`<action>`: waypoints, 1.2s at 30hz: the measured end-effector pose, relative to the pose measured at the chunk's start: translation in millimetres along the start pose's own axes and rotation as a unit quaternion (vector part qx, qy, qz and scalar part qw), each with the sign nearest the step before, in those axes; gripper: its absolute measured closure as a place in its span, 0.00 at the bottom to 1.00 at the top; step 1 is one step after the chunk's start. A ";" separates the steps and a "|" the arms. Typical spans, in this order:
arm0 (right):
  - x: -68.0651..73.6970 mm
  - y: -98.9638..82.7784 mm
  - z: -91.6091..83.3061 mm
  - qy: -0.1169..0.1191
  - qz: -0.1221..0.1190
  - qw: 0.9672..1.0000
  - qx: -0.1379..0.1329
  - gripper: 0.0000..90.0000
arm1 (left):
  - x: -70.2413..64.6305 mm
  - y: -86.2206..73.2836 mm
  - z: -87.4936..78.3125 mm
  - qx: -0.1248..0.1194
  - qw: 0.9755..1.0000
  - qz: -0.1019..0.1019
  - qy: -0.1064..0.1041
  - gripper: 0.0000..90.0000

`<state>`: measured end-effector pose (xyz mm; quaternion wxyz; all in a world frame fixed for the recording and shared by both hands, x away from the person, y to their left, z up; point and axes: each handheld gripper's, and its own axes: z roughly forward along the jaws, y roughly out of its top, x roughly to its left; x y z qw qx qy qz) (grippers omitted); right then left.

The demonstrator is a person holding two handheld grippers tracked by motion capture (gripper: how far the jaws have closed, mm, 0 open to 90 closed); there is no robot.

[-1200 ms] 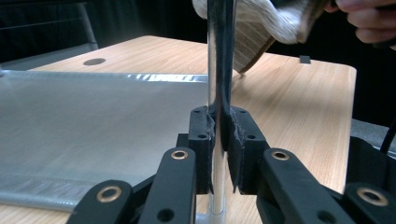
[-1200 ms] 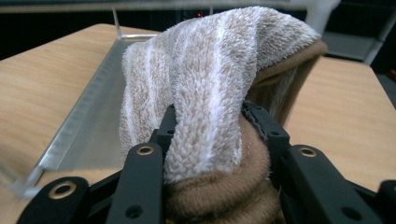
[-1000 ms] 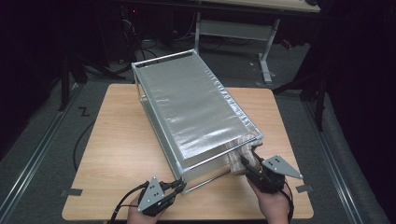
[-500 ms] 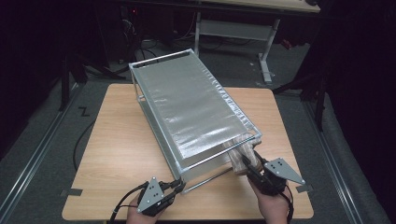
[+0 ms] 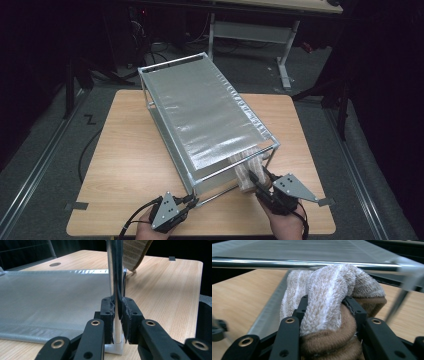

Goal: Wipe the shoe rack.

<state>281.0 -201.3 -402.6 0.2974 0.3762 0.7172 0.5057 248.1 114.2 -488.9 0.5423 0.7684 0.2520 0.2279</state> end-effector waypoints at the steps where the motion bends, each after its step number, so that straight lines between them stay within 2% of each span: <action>1: 3.3 0.4 0.0 0.005 -0.003 1.000 0.002 0.70 | 0.0 0.0 0.0 0.000 1.000 0.001 0.000 0.88; 8: 40.2 5.3 1.7 0.060 -0.032 0.998 0.000 0.70 | 0.1 0.0 0.3 -0.001 1.000 0.001 -0.001 0.88; 15: 73.1 10.5 1.4 0.110 -0.059 0.992 -0.003 0.70 | 0.1 0.1 0.6 0.000 1.000 0.003 -0.001 0.88; 19: 85.2 11.6 1.4 0.124 -0.071 0.990 -0.005 0.70 | 0.0 0.1 0.7 0.000 1.000 0.003 -0.001 0.88; 22: 89.3 12.7 0.9 0.127 -0.075 0.989 -0.006 0.70 | 0.1 0.2 0.7 0.000 1.000 0.003 -0.001 0.88; 30: 89.5 12.6 0.8 0.128 -0.073 0.989 -0.008 0.70 | 0.3 0.2 0.9 0.000 1.000 0.002 -0.002 0.88; 36: 83.7 11.4 1.6 0.114 -0.067 0.991 -0.009 0.70 | 0.4 0.4 0.9 0.001 1.000 0.001 -0.002 0.88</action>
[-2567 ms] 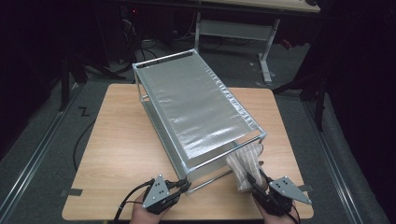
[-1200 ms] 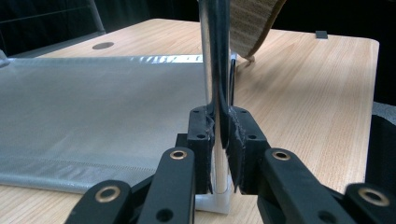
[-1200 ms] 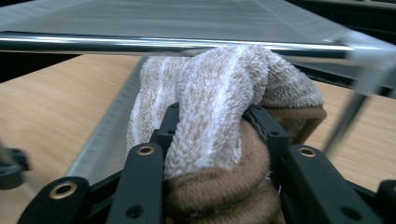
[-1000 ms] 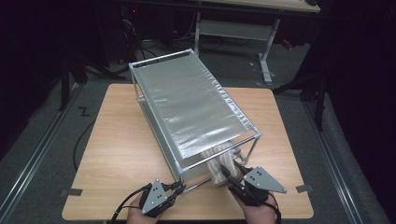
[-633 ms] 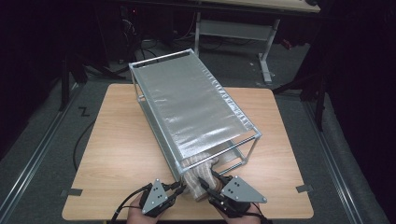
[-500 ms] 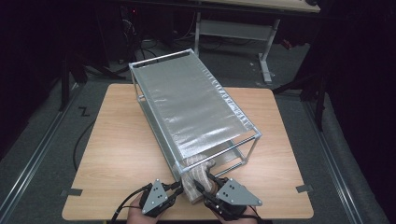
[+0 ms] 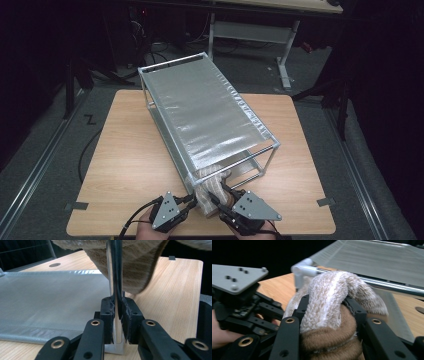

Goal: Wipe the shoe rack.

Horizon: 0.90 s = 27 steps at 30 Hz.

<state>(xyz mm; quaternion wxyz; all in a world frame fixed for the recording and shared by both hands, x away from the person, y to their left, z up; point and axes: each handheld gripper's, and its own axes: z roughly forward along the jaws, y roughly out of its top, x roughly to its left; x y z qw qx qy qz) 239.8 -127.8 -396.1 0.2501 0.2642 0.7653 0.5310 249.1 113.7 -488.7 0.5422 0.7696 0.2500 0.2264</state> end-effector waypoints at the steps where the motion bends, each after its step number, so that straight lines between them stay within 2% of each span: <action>1: -2.3 -0.7 -0.2 -0.005 0.000 1.000 0.000 0.70 | 0.2 0.0 0.0 0.000 1.000 -0.001 -0.001 0.88; 3: -7.1 -2.4 -1.0 -0.018 0.000 1.000 0.003 0.70 | 0.5 0.0 -0.1 0.000 1.000 -0.001 -0.002 0.88; 6: -18.4 -5.5 -2.7 -0.034 0.011 0.999 0.005 0.70 | 0.5 0.0 -0.1 0.000 1.000 0.000 -0.002 0.88; 13: -56.0 -13.6 -11.6 -0.087 0.042 0.995 0.005 0.70 | 0.8 0.1 -0.5 0.002 1.000 0.002 -0.001 0.88; 18: -79.8 -17.7 -20.1 -0.124 0.065 0.990 0.001 0.70 | 1.4 -0.2 -2.4 0.003 1.000 0.002 0.001 0.88; 19: -84.3 -18.7 -21.5 -0.131 0.069 0.989 0.001 0.70 | 2.9 0.1 -3.7 0.008 1.000 0.011 0.003 0.88; 20: -89.0 -19.8 -23.0 -0.139 0.072 0.988 0.001 0.70 | 2.9 -0.1 -4.3 0.008 1.000 0.011 0.004 0.88; 25: -110.1 -23.5 -31.3 -0.182 0.086 0.980 -0.003 0.69 | 3.5 -1.1 -7.4 0.009 1.000 0.011 0.006 0.88; 27: -117.3 -24.8 -34.0 -0.185 0.097 0.978 -0.006 0.69 | 3.4 -1.4 -7.8 0.008 1.000 0.010 0.007 0.88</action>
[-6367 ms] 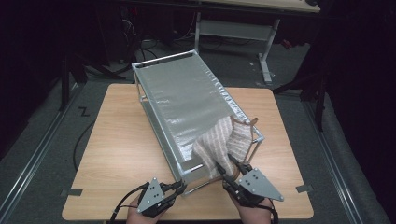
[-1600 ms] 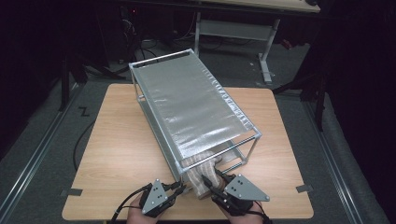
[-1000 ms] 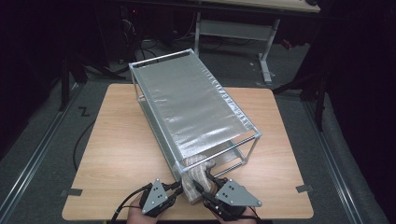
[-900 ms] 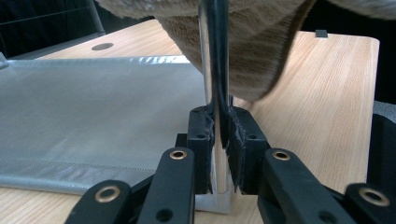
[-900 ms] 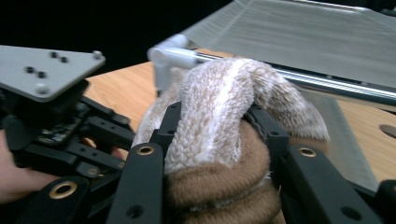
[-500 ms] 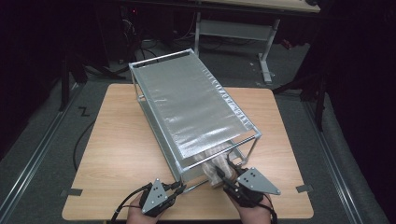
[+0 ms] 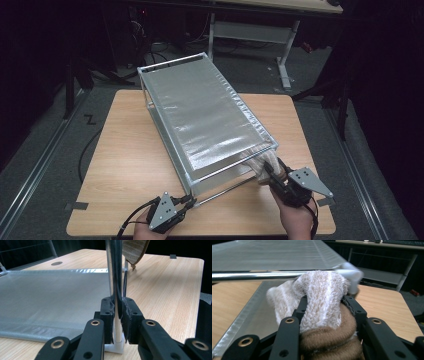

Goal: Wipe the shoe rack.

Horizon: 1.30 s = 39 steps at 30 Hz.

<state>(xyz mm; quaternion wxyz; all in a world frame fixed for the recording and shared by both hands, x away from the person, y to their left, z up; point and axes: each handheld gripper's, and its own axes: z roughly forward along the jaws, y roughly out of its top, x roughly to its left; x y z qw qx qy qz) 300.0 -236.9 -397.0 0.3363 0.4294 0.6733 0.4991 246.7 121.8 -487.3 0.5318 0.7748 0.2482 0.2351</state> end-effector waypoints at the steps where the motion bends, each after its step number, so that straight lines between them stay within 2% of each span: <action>1: -1.0 -0.1 0.4 -0.001 0.000 1.000 -0.001 0.69 | 0.0 -0.1 -0.1 0.000 1.000 0.000 0.000 0.88; 4: -0.2 0.0 1.4 -0.003 -0.004 1.000 -0.001 0.69 | 0.3 -0.2 -0.7 0.001 1.000 0.001 0.001 0.88; 5: 0.5 0.1 1.8 -0.004 -0.006 1.000 -0.001 0.69 | -0.9 -0.7 -0.2 -0.004 1.000 -0.007 0.000 0.88; 9: 1.0 0.1 2.8 -0.002 -0.007 1.000 0.000 0.69 | -0.7 -0.8 -0.8 -0.003 1.000 -0.005 0.001 0.88; 10: 0.9 0.2 3.0 0.001 -0.006 1.000 0.000 0.69 | 0.3 -0.4 -1.5 0.002 1.000 0.002 0.002 0.88; 12: 1.1 1.2 3.6 0.012 0.000 1.000 0.003 0.69 | 0.8 -0.5 -1.4 0.001 1.000 0.001 0.000 0.88; 14: 3.2 2.2 4.6 0.014 -0.007 1.000 0.004 0.69 | -0.1 -0.9 -0.7 -0.003 1.000 -0.006 -0.001 0.88; 17: 1.7 1.4 8.2 0.015 -0.006 1.000 0.009 0.69 | 0.0 -0.8 -0.7 -0.002 1.000 -0.003 -0.001 0.88; 21: -4.7 -2.1 13.4 -0.002 -0.006 1.000 0.019 0.69 | 0.2 -0.7 -0.8 -0.002 1.000 -0.003 -0.002 0.88; 26: -15.7 -10.1 19.5 -0.008 0.006 0.999 0.039 0.69 | 0.4 -0.6 -0.8 -0.001 1.000 0.000 -0.003 0.88; 33: -16.2 -21.0 28.6 -0.008 0.002 0.998 0.065 0.69 | 0.5 -0.7 -0.5 -0.004 1.000 -0.004 -0.005 0.88; 39: -16.2 -37.6 41.0 -0.008 0.000 0.995 0.099 0.69 | 0.6 -0.8 -0.7 -0.003 1.000 -0.003 -0.005 0.88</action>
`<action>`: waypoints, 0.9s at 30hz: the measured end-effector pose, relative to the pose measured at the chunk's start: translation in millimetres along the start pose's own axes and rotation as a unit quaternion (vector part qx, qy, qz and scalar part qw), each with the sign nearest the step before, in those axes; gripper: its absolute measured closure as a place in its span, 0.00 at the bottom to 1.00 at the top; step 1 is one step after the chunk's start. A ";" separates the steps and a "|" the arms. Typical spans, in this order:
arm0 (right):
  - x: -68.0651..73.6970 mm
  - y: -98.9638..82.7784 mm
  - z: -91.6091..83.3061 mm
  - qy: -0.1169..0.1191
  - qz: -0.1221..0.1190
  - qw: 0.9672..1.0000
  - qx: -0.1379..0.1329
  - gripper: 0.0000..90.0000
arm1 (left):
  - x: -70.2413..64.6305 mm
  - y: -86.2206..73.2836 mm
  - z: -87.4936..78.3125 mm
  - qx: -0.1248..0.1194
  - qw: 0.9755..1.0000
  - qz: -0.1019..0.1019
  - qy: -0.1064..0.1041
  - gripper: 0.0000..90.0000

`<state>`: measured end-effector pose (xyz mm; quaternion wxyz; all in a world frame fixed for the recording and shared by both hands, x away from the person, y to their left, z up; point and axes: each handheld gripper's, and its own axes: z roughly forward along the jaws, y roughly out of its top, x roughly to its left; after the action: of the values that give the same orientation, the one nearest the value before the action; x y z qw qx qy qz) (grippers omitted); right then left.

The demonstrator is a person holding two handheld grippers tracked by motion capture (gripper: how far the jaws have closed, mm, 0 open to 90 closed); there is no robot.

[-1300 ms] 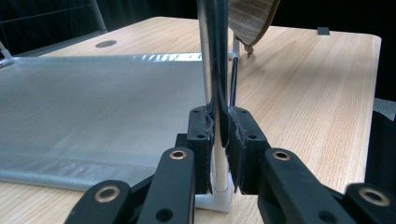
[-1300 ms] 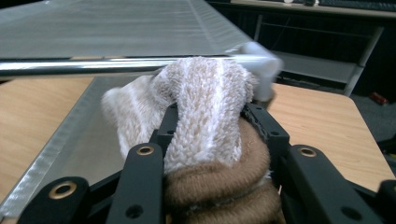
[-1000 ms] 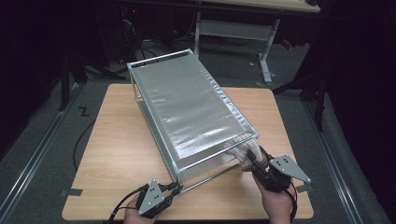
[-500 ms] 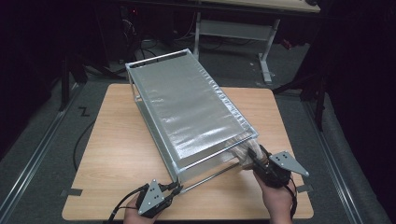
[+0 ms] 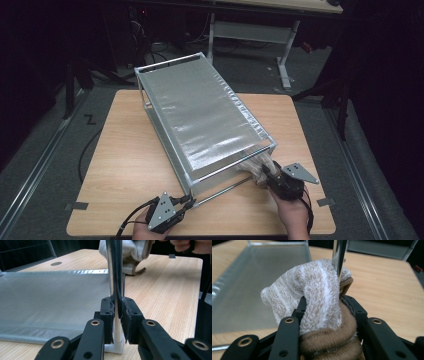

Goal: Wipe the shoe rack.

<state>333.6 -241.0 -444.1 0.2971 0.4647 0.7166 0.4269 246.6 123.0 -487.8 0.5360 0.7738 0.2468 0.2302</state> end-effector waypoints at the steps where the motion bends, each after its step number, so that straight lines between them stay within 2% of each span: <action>1: 0.1 -2.8 3.3 -0.001 -0.004 1.000 0.008 0.69 | 0.1 0.0 0.0 0.000 1.000 0.002 0.000 0.88; 6: 1.0 -14.7 17.8 -0.001 -0.013 0.999 0.047 0.69 | 0.3 -0.1 -0.1 0.001 1.000 0.004 0.000 0.88; 9: -0.9 -22.3 25.9 0.005 -0.005 0.997 0.072 0.69 | 0.9 0.2 -0.6 0.004 1.000 0.010 0.001 0.88; 12: -2.5 -25.9 28.2 0.010 -0.003 0.997 0.080 0.69 | 1.0 0.3 -0.6 0.005 1.000 0.009 0.001 0.88; 16: -0.8 -23.3 25.4 0.003 -0.005 0.997 0.073 0.69 | 0.5 0.0 0.2 0.001 1.000 0.003 -0.001 0.88; 27: 1.0 -5.1 5.1 -0.015 -0.012 1.000 0.013 0.69 | 1.4 0.0 0.3 0.003 1.000 0.006 -0.004 0.88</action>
<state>335.3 -239.4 -451.0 0.3069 0.4663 0.7231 0.4069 247.9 123.6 -487.7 0.5334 0.7776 0.2412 0.2295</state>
